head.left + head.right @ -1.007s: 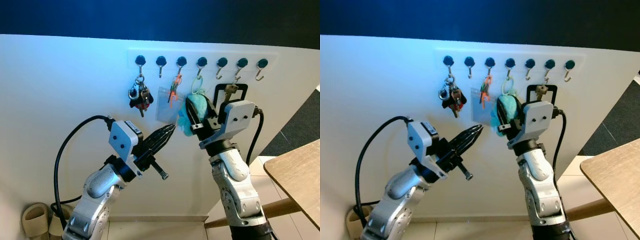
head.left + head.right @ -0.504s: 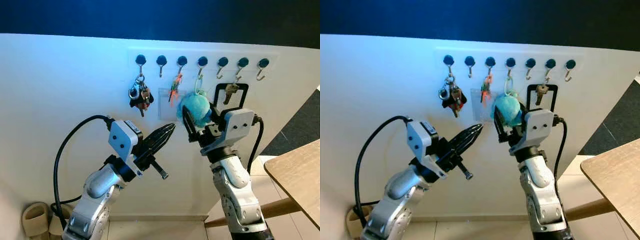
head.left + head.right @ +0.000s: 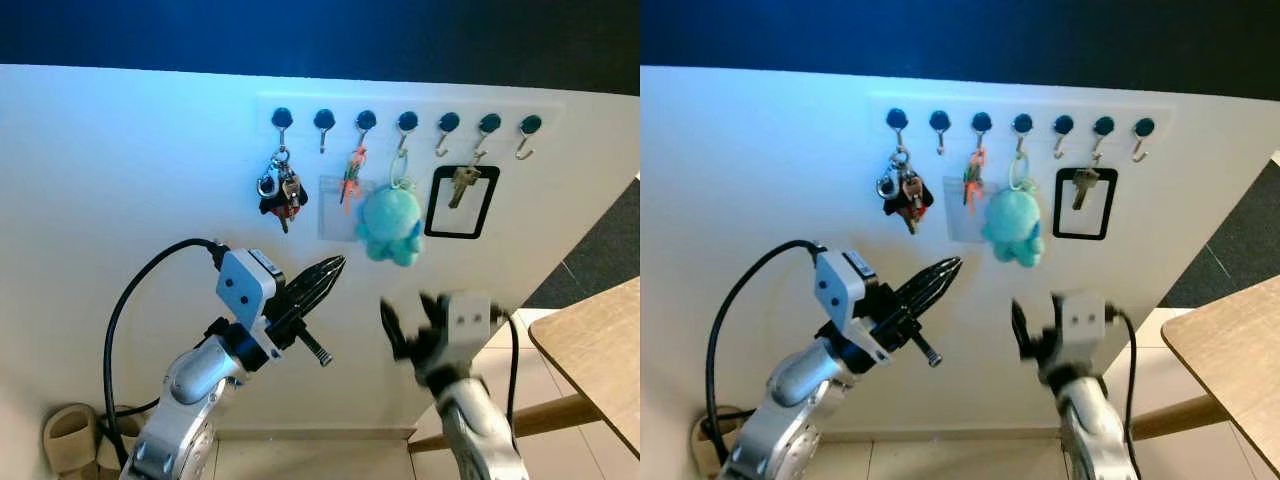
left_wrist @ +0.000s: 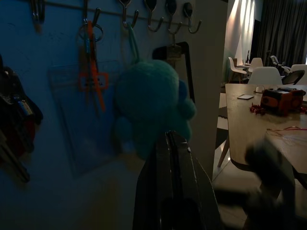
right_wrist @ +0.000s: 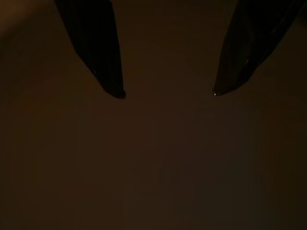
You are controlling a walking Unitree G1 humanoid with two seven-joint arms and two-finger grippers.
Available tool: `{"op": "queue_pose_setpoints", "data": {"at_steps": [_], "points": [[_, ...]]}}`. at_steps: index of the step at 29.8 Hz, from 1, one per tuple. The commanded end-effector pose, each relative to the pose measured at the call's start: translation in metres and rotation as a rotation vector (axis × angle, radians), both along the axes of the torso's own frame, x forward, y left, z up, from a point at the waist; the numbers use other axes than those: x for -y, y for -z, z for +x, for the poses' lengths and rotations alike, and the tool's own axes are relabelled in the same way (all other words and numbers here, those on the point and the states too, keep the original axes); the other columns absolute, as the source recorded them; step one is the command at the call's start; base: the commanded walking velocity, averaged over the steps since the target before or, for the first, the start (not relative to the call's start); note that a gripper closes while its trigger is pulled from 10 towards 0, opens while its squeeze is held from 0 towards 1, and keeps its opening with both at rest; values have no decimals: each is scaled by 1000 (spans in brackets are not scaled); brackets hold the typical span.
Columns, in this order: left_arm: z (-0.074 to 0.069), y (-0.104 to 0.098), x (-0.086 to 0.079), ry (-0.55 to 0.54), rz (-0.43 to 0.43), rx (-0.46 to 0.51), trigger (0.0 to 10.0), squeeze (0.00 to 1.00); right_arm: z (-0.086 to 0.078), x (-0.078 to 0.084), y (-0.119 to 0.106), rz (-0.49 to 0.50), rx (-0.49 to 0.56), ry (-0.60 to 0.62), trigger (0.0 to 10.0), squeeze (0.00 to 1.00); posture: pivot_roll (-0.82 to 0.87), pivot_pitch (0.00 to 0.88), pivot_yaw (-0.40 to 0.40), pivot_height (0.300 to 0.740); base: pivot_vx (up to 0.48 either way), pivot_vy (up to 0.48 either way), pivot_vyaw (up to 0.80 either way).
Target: Hang keys on a hook
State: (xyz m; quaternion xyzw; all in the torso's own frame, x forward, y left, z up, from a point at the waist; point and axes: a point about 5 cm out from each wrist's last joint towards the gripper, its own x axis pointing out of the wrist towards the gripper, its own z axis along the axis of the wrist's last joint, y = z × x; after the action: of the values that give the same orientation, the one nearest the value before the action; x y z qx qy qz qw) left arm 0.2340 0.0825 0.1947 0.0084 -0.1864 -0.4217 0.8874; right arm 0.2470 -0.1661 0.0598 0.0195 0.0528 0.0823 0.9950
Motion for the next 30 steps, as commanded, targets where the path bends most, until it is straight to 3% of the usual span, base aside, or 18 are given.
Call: {"op": "queue_pose_setpoints", "data": {"at_steps": [1, 2, 3, 5, 8, 9, 11, 12, 14, 15, 17, 21, 24, 30], "points": [[0, 18, -7, -47, 42, -33, 10000, 0, -16, 13, 34, -29, -141, 15, 10000, 0, 51, 67, -52, 740, 0, 0, 0], [2, 34, -16, -123, 46, -68, 10000, 0, -26, 17, 56, -42, -251, 18, 10000, 0, 48, 68, -48, 740, 0, 0, 0], [2, 34, -16, -123, 46, -68, 10000, 0, -26, 17, 56, -42, -251, 18, 10000, 0, 48, 68, -48, 740, 0, 0, 0], [2, 50, -26, -205, 51, -106, 10000, 0, -37, 21, 77, -52, -361, 23, 10000, 0, 48, 67, -47, 740, 0, 0, 0], [-5, 111, -64, -429, 112, -290, 10000, 0, -51, 25, 105, -88, -509, 20, 10000, 0, 45, 53, -41, 740, 0, 0, 0], [-5, 111, -64, -429, 112, -290, 10000, 0, -51, 25, 105, -88, -509, 20, 10000, 0, 45, 53, -41, 740, 0, 0, 0], [-20, 146, -88, -558, 138, -427, 10000, 0, -55, 26, 115, -87, -566, 38, 10000, 0, 42, 50, -38, 740, 0, 0, 0], [-20, 146, -88, -558, 138, -427, 10000, 0, -55, 26, 115, -87, -566, 38, 10000, 0, 42, 50, -38, 740, 0, 0, 0], [-39, 183, -113, -708, 150, -602, 10000, 0, -57, 25, 122, -78, -619, 45, 10000, 0, 44, 46, -40, 740, 0, 0, 0], [-39, 183, -113, -708, 150, -602, 10000, 0, -57, 25, 122, -78, -619, 45, 10000, 0, 44, 46, -40, 740, 0, 0, 0], [-56, 216, -128, -840, 132, -791, 10000, 0, -55, 21, 126, -77, -651, 27, 10000, 0, 46, 45, -43, 740, 0, 0, 0], [-63, 234, -131, -906, 109, -895, 10000, 0, -53, 19, 129, -80, -669, 12, 10000, 0, 44, 39, -46, 740, 0, 0, 0], [-64, 254, -126, -922, 166, -1013, 10000, 0, -48, 19, 128, -85, -651, 59, 10000, 0, 38, 13, -43, 740, 0, 0, 0], [-62, 257, -120, -897, 240, -988, 10000, 0, -47, 17, 128, -127, -643, 46, 10000, 0, 21, 2, -30, 740, 0, 0, 0]]}}
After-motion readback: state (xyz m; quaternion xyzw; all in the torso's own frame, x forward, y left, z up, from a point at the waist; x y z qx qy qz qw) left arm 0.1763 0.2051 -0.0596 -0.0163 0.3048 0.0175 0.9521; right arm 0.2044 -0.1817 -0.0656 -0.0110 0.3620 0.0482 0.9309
